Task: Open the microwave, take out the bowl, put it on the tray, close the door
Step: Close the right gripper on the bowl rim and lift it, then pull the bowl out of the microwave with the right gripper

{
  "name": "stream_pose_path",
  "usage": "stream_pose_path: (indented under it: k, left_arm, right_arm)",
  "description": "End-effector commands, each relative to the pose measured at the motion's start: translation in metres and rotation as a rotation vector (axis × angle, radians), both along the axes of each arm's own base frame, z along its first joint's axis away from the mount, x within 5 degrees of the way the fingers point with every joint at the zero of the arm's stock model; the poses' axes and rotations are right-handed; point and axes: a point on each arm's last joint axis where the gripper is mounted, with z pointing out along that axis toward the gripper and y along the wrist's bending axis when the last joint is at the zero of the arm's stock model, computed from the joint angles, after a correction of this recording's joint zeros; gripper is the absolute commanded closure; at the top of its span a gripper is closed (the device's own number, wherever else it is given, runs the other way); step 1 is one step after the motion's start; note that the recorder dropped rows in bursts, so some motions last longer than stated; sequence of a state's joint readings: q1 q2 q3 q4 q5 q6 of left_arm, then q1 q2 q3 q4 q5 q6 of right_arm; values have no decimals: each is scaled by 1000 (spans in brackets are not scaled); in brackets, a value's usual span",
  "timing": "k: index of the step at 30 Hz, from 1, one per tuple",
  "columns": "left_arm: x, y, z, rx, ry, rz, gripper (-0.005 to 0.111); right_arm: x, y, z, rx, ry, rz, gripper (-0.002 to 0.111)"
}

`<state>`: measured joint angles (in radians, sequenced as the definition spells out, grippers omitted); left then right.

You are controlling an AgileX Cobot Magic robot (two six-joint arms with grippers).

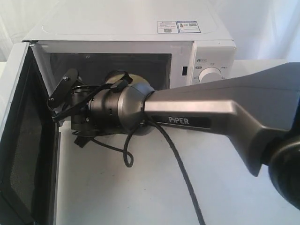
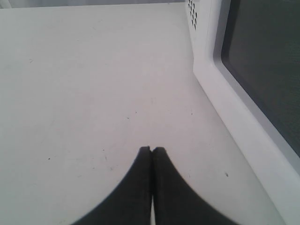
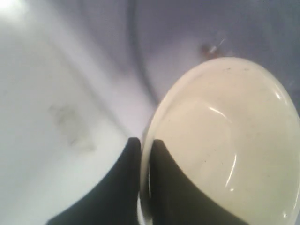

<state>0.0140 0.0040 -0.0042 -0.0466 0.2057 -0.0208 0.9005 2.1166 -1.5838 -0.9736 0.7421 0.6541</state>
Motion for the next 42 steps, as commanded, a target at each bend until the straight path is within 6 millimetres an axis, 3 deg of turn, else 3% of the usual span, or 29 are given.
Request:
stream_pose_path:
  k: [1, 5, 12, 23, 31, 37, 42]
  left_arm:
    - [0, -1, -1, -8, -3, -5, 107]
    - [0, -1, -1, -8, -3, -5, 107]
    - [0, -1, -1, -8, -3, -5, 107]
    - [0, -1, -1, -8, -3, -5, 107]
    - [0, -1, -1, -8, -3, -5, 107]
    - [0, -1, -1, -8, -3, -5, 107]
    - [0, -1, -1, -8, -3, -5, 107]
  right_arm:
    - [-28, -8, 16, 22, 86, -15, 108]
    - [-53, -17, 31, 29, 90, 20, 108]
    - [-87, -56, 47, 57, 126, -11, 108]
    - [-129, -134, 46, 28, 132, -231, 108]
    - [-156, -180, 38, 65, 108, -353, 108]
    - [-170, -200, 23, 94, 123, -408, 108]
    - [-176, -195, 11, 184, 167, -318, 108]
